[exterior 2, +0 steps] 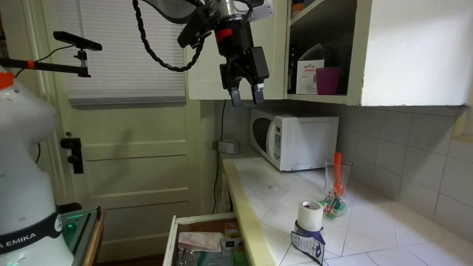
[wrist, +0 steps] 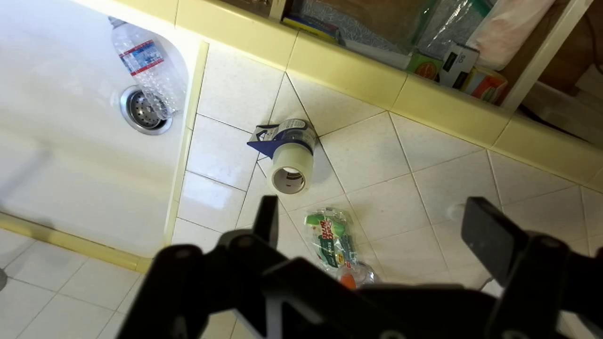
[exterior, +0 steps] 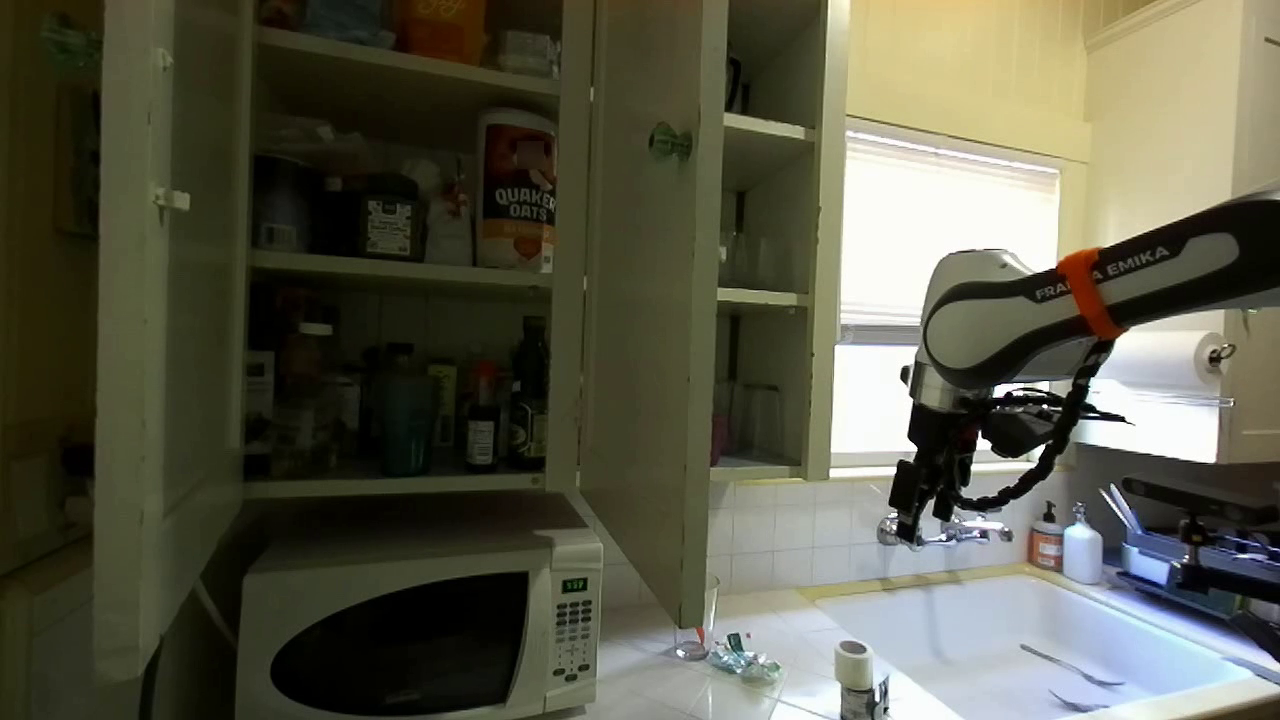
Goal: Put the masking tape inside the middle shelf of the cabinet on the right
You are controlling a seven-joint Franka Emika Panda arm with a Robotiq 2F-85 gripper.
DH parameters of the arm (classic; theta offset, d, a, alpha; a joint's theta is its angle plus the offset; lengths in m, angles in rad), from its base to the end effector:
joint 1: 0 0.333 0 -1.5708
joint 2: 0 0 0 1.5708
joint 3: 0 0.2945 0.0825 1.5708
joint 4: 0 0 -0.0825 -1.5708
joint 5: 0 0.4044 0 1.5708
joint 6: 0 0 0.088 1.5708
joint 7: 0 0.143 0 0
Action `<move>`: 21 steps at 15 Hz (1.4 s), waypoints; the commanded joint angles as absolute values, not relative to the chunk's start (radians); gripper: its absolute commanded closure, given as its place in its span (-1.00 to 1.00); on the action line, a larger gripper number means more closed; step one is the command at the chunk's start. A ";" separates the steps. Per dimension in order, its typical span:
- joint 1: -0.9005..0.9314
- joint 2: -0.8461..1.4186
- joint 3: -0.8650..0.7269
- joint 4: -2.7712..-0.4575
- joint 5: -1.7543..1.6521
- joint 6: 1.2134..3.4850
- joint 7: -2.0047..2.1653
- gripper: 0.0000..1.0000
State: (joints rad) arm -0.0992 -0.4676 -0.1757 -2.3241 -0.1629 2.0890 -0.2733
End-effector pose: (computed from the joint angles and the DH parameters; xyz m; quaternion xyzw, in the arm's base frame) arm 0.4503 -0.1433 0.4760 0.9922 0.0360 0.1004 0.0642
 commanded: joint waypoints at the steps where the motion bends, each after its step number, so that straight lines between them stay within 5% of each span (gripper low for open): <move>1: -0.102 -0.467 -0.173 -2.323 -0.161 2.087 -0.274 -1.00; 21: -0.119 -0.419 -0.133 -2.341 -0.102 2.211 -0.014 -1.00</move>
